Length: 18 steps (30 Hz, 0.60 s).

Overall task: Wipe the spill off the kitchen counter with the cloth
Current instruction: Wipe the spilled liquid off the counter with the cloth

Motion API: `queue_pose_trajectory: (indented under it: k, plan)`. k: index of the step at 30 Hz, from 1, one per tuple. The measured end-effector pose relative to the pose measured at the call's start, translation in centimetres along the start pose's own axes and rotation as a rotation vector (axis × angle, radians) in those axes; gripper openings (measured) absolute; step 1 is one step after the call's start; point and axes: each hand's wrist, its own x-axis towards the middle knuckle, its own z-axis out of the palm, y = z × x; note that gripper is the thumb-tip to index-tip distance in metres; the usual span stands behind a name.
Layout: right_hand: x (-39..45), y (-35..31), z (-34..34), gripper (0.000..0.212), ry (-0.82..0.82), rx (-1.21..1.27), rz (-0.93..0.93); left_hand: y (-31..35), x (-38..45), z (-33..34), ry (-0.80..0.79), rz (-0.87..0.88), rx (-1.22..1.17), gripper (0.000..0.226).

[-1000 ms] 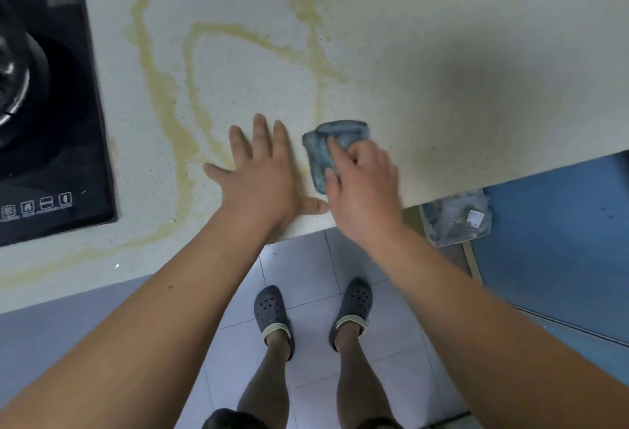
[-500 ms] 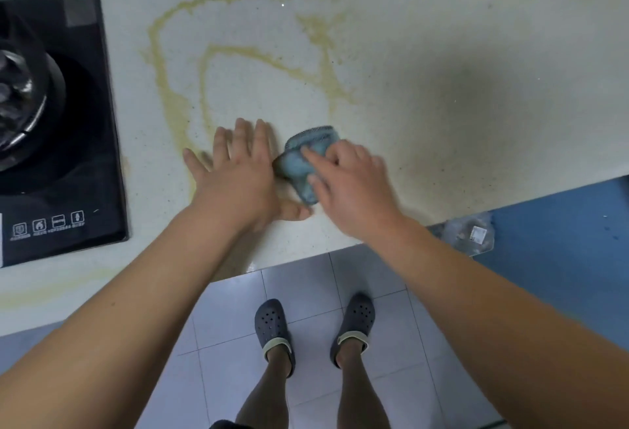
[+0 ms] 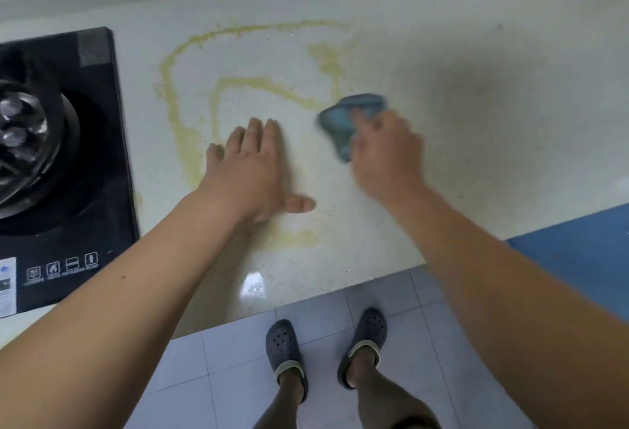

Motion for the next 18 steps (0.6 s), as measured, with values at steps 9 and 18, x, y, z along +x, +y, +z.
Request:
queue_pose_trajectory:
  k: [9,18]
  plan:
    - [2.8,-2.8,0.6,0.061,-0.080,0.109,-0.299,0.8,5.9,-2.6,0.025,-0.094,0.017,0.151]
    - [10.5,2.2,0.0,0.055,-0.046,0.106,0.017,0.5,6.9,-2.3,-0.066,-0.140,-0.068,0.160]
